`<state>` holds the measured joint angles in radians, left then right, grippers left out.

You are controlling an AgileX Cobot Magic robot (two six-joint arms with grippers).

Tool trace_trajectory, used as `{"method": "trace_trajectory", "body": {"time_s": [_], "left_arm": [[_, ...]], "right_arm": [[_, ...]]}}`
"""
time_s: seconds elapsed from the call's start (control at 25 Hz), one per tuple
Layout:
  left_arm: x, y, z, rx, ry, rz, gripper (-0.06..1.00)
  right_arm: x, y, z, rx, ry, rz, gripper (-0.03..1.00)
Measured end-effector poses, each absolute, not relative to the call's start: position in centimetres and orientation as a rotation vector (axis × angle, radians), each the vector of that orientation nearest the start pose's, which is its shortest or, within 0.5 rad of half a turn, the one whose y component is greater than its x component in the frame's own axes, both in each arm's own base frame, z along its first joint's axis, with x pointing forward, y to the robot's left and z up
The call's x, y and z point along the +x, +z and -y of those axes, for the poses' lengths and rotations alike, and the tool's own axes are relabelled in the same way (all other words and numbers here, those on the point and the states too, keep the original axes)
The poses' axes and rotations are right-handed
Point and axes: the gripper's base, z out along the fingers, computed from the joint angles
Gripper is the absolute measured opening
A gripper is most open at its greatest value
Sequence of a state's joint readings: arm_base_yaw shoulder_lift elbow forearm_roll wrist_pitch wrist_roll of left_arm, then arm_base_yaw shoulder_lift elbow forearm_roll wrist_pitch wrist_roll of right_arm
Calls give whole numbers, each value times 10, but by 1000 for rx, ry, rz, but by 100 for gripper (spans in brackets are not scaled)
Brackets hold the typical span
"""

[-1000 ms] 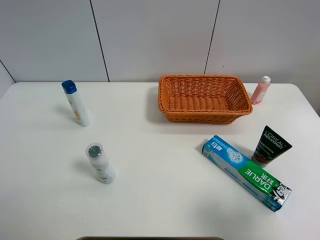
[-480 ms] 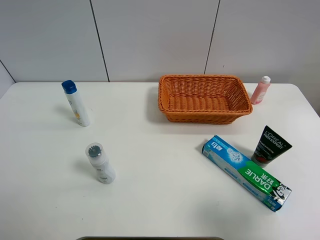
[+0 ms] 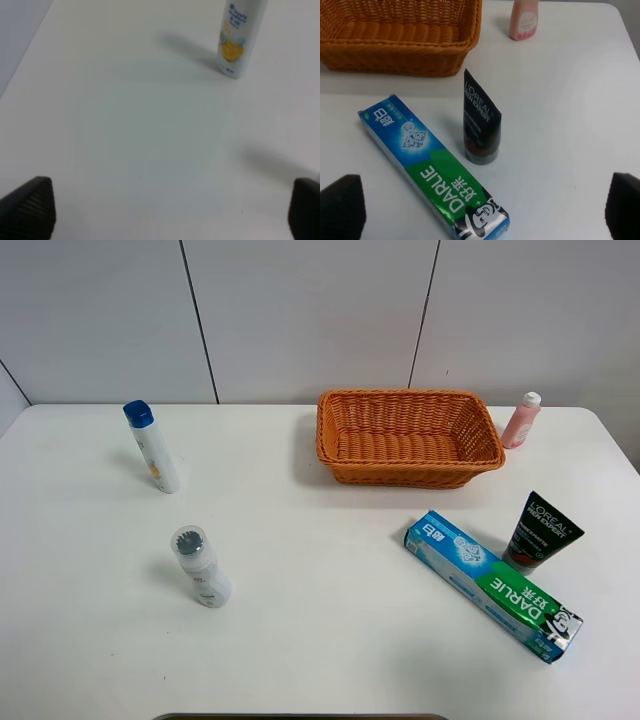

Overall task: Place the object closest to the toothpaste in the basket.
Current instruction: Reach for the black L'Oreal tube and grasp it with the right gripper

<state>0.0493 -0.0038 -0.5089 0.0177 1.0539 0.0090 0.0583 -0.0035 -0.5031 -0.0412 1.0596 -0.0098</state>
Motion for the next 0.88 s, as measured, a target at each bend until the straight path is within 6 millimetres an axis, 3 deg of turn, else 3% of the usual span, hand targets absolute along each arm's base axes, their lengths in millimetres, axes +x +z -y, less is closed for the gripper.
{"method": "trace_trajectory", "body": {"time_s": [0.4, 0.64, 0.88], "left_arm": [[-6, 280, -1, -42, 58, -2025, 94], [-6, 280, -1, -42, 58, -2025, 94], [-6, 280, -1, -42, 58, -2025, 94]], "right_arm": [[-3, 278, 4, -58, -14, -2052, 99], [33, 282, 1, -70, -21, -2261, 99], [80, 322, 1, -100, -75, -2346, 99]]}}
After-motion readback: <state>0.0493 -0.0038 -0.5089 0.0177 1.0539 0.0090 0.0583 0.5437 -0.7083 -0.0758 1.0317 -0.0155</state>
